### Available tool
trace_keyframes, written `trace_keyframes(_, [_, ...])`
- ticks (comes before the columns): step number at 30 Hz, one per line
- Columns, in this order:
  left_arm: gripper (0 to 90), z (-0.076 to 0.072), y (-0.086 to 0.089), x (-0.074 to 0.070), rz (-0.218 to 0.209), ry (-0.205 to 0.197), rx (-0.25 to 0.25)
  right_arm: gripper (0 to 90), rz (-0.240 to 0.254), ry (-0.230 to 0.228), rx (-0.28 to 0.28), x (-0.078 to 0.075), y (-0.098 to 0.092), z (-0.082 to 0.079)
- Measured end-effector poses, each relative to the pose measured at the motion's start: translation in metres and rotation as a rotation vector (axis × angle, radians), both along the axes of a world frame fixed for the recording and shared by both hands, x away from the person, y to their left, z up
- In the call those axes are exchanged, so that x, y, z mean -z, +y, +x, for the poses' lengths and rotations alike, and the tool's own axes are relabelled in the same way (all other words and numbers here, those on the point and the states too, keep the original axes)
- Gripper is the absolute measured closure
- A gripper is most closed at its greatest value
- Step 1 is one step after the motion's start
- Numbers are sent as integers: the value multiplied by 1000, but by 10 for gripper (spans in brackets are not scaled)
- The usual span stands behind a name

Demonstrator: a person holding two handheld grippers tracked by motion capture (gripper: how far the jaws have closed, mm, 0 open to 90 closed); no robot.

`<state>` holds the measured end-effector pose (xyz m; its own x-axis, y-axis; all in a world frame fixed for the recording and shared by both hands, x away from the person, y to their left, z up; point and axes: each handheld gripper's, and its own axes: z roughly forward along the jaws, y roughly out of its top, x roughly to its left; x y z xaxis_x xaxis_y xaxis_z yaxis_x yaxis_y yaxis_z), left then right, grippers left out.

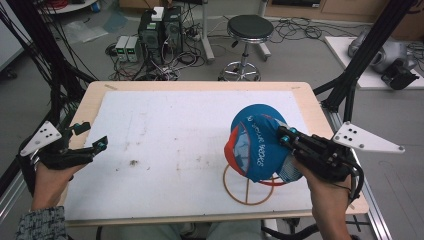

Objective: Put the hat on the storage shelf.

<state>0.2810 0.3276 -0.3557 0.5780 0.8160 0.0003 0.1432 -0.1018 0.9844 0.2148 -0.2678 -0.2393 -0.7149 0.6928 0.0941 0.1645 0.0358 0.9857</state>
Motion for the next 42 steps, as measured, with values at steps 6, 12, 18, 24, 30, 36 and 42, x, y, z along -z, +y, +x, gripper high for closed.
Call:
trace_keyframes(6, [196,0,0,0,0,0,0,891,-10,-2,0,8,3,1])
trace_keyframes(12, [196,0,-1,0,3,0,1,889,-26,-5,7,14,8,6])
trace_keyframes(18, [196,1,-1,0,4,2,2,889,-32,-11,10,16,11,11])
trace_keyframes(24, [196,1,0,1,1,4,0,879,-28,-12,17,19,13,13])
trace_keyframes(30, [196,1,0,2,4,5,2,798,-19,-15,30,21,11,13])
trace_keyframes(36, [196,2,-1,2,4,7,5,771,-14,-20,32,20,9,13])
trace_keyframes(42, [196,1,0,2,6,8,3,744,-5,-25,38,20,9,13])
